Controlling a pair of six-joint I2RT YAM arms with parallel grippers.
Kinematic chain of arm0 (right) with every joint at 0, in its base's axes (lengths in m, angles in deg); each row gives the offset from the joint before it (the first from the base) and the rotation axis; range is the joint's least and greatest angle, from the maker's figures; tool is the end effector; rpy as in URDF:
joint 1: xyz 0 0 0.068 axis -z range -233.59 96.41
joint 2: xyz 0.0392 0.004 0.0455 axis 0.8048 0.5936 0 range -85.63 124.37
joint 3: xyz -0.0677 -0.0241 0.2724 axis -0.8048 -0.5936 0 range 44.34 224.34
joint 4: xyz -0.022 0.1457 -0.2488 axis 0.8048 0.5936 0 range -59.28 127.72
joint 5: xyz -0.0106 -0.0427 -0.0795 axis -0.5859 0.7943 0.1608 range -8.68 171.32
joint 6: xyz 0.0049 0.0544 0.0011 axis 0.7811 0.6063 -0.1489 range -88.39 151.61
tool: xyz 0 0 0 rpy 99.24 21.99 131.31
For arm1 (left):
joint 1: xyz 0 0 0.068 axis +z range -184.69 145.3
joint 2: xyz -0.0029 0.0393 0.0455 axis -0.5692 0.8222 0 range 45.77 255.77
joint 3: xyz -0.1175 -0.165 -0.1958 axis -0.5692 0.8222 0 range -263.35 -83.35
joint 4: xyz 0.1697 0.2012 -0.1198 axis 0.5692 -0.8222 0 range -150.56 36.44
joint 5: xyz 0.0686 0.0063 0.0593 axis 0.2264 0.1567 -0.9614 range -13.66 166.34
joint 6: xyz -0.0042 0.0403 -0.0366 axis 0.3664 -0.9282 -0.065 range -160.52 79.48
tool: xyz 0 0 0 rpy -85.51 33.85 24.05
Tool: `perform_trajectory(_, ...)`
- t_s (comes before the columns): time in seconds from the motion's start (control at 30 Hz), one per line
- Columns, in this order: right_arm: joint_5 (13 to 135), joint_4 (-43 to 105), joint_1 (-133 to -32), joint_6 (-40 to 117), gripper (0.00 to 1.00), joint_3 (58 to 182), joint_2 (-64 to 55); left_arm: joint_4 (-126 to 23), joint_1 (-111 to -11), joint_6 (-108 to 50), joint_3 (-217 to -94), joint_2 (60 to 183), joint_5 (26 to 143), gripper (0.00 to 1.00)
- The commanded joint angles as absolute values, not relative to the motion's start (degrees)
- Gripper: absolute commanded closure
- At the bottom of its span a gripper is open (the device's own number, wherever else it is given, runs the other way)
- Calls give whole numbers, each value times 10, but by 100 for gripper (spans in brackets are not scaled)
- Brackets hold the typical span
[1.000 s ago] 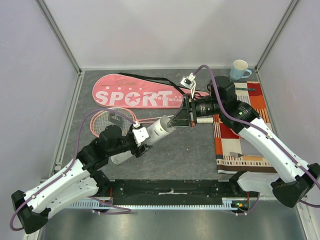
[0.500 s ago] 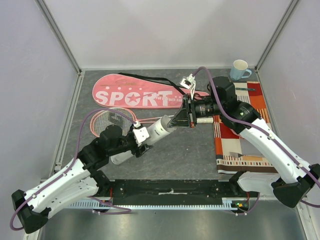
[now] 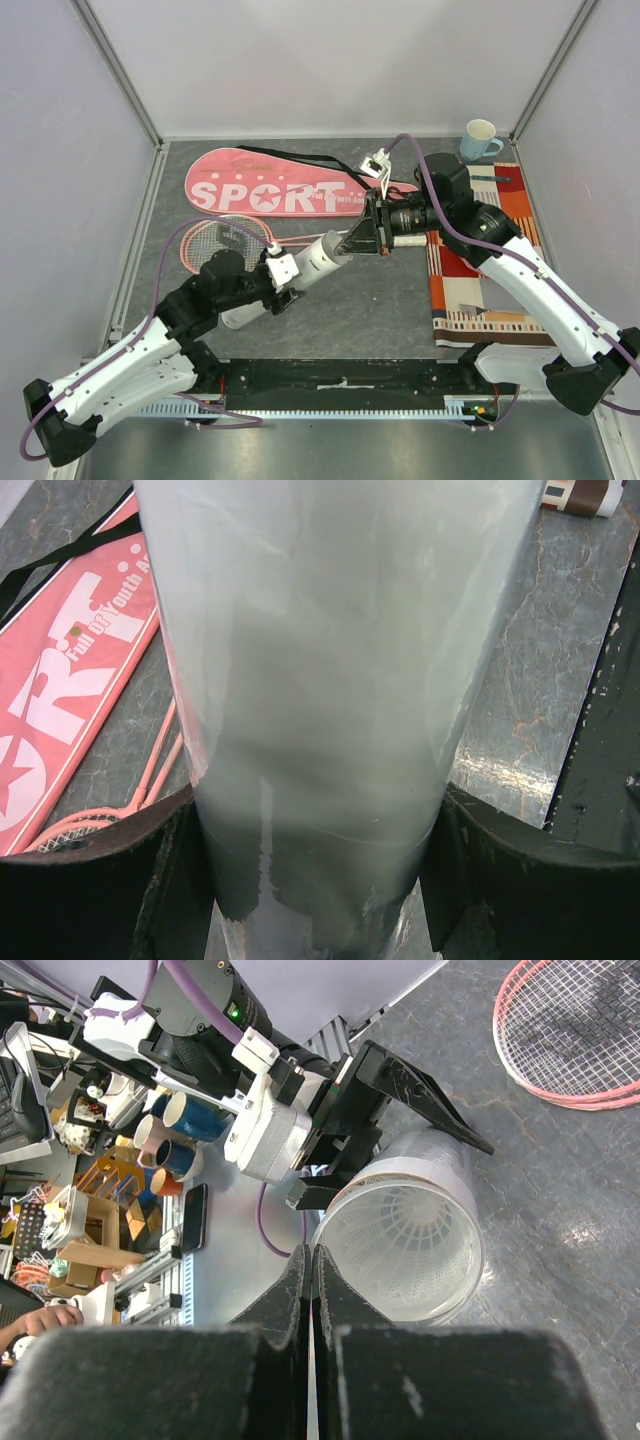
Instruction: Pack up the badminton gear
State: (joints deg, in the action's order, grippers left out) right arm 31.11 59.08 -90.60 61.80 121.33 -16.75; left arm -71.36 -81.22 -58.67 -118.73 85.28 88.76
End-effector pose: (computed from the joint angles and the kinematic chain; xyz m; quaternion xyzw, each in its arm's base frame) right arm 0.2035 0.1888 0.4327 -0.2864 0.7272 0.5765 0.2386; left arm 0.1244 -0.1424 0.2863 0.4918 0.6636 -0.2233 0.5175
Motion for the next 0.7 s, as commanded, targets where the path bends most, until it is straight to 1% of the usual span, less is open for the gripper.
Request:
perform_trajectory(0.0,310,574,-907,609,100,1219,-164,-678,-814,-605,-1199,853,900,92)
perform_trajectory(0.23,299,544,-907,633,100,1198,-166,-679,-814,-606,-1197,846,896,92)
perform_trajectory(0.67,299,538,-911,638,100,1190,-151,-680,-814,-606,-1197,849,898,92)
